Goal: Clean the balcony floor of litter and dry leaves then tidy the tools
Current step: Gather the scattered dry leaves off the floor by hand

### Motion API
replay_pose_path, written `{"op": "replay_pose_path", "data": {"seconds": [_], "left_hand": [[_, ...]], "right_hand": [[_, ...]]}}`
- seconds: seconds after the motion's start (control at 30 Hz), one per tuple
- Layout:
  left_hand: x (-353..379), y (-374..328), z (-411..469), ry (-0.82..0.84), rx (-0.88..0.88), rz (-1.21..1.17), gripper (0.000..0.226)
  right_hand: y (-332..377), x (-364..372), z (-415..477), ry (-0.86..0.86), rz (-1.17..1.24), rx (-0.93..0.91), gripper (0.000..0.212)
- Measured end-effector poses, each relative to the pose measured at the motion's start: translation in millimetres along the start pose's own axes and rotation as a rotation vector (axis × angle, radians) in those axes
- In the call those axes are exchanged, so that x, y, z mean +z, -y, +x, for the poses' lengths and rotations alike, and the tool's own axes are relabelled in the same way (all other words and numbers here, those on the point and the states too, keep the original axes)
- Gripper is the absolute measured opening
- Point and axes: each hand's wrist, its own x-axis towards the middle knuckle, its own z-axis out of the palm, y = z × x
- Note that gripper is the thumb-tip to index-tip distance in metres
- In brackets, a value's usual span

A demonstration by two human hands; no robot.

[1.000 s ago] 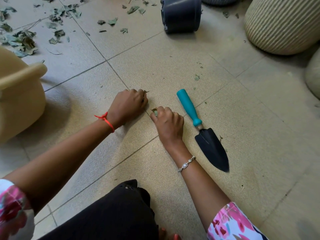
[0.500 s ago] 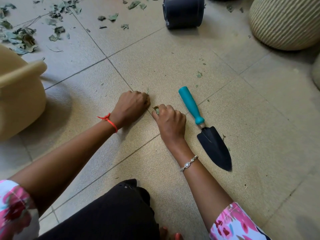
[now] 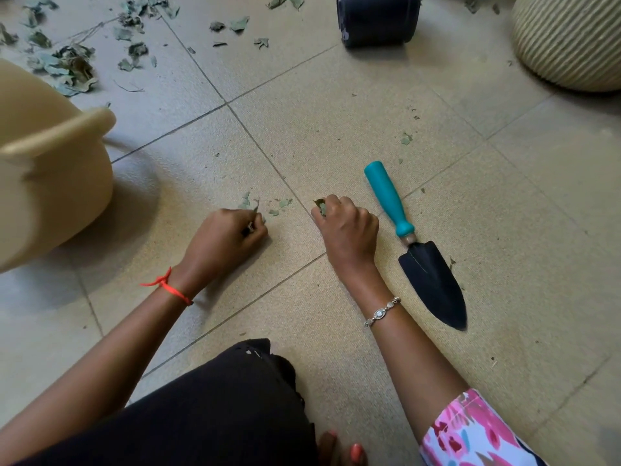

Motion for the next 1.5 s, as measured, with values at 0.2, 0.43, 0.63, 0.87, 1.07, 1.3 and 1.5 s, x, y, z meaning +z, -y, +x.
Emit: {"op": "replay_pose_path", "data": {"seconds": [0.2, 0.43, 0.63, 0.87, 1.07, 1.3, 1.5], "left_hand": [[0.1, 1.8, 1.5, 0.017, 0.148, 0.205, 0.048], [-2.7, 9.4, -3.5, 0.000, 0.153, 0.227, 0.062], [-7.0, 5.5, -7.7, -0.076, 0.055, 0.218, 0.042], [1.4, -1.6, -0.5, -0.181, -0.093, 0.214, 0.074], [18.7, -14.7, 13.8, -0.127, -0.210, 0.243, 0.084], [28.2, -24.3, 27.2, -0.161, -0.155, 0.348, 0.052], [31.0, -23.9, 44.6, -0.190, -0.070, 0.348, 0.030]], "right_hand": [[0.1, -0.3, -0.8, 0.005, 0.013, 0.001, 0.032], [-0.5, 0.1, -0.6, -0.006, 0.005, -0.005, 0.031], [-0.4, 1.7, -0.1, -0.011, 0.013, 0.003, 0.032], [-0.5, 0.4, -0.1, -0.015, -0.012, -0.003, 0.032], [-0.4, -0.1, -0.8, -0.014, -0.008, -0.003, 0.030], [0.7, -0.8, -0.2, -0.019, -0.008, -0.012, 0.033], [2.2, -2.3, 0.0, 0.002, -0.035, -0.019, 0.032]]}}
